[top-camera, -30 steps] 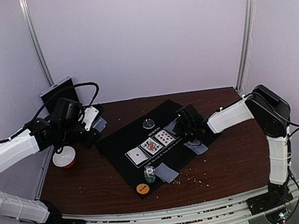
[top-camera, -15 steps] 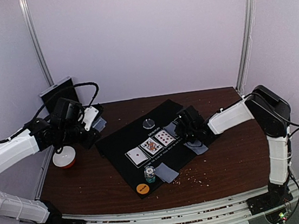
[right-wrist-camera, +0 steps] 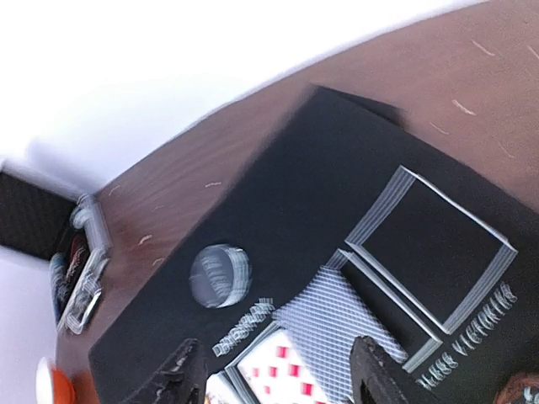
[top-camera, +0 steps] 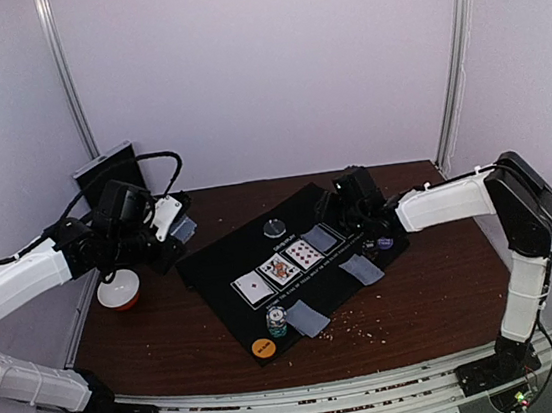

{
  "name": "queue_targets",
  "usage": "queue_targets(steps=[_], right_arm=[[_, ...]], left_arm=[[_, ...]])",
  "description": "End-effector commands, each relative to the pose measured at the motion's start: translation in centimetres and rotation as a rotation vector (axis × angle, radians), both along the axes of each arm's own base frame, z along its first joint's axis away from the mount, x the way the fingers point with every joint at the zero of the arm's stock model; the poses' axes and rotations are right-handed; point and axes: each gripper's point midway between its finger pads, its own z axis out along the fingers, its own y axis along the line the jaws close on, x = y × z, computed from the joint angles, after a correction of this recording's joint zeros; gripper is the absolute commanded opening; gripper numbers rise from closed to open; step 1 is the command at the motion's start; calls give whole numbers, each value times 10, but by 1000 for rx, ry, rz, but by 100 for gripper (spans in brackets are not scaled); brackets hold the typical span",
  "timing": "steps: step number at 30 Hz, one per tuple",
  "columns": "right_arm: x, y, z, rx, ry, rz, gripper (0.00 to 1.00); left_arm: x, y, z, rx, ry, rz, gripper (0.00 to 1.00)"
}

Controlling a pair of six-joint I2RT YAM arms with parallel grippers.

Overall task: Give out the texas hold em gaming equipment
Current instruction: Pick up the poker card from the face-down deck piles.

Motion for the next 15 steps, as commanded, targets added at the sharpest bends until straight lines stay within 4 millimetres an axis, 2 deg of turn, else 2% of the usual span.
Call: queue_targets(steps=[1,2,4,6,8,11,15], right_arm=[[-23,77,106,-36,-361,595,67],[-32,89,118,-26,-408,687,71],[-67,120,139,89,-443,947,86],[-89,137,156,208,-450,1086,94],[-101,147,169,283,-467,1133,94],[-107,160,179,314,-486,1146,94],[-116,184,171,265,-461,1179,94]], left_arm=[[-8,-16,18,-53,-45,-118,34],[-10,-19,17,-55,-37,-137,34],[-16,-27,16,-65,-14,-195,35],[-22,-34,17,-83,4,-246,35],[-28,-41,19,-108,19,-295,36],[-37,-51,23,-142,37,-360,36],[-41,-57,23,-143,47,-395,36]])
